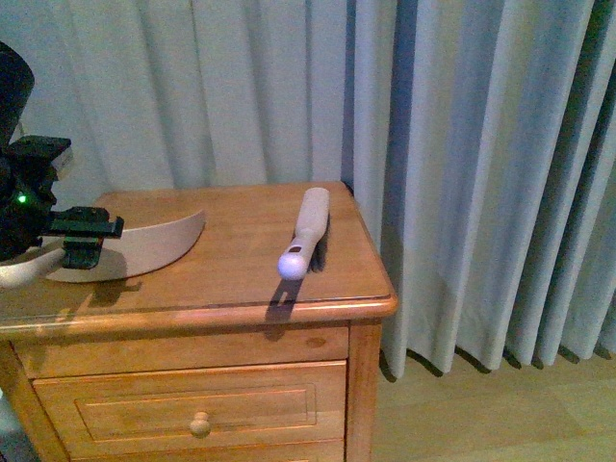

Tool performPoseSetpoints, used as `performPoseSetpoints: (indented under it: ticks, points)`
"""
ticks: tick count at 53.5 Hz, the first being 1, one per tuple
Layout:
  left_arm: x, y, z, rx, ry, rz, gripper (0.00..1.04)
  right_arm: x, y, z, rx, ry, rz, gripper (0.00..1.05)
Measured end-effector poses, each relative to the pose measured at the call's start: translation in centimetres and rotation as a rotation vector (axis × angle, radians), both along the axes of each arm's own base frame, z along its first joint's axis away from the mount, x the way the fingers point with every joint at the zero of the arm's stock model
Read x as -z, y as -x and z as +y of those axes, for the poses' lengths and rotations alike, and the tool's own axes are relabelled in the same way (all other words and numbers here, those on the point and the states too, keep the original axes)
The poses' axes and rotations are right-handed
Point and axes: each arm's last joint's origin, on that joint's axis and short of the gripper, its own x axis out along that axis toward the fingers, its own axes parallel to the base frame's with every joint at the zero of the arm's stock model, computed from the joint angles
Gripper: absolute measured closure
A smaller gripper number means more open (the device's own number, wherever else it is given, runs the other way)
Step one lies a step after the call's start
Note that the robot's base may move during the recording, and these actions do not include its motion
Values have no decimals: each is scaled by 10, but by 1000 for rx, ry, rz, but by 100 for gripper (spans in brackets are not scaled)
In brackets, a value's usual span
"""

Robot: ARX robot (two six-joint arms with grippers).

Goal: Clean up trash

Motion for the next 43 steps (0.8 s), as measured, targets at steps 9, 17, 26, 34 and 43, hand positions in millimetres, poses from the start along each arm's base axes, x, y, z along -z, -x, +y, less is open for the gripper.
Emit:
performPoseSetpoints:
  ticks: [9,17,26,34,43]
  points:
    - [0,0,-1,10,11,6,68,0,0,0,0,0,0,7]
    - [1,1,-1,14,16,14,77,0,0,0,0,0,0,7]
    - [-1,3,0,19,26,10,77,0,0,0,0,0,0,7]
    - [-17,13,1,23,57,-86,78,0,0,0,0,0,0,7]
    - [-50,29,-2,61,77,-284,78,0,0,0,0,0,0,7]
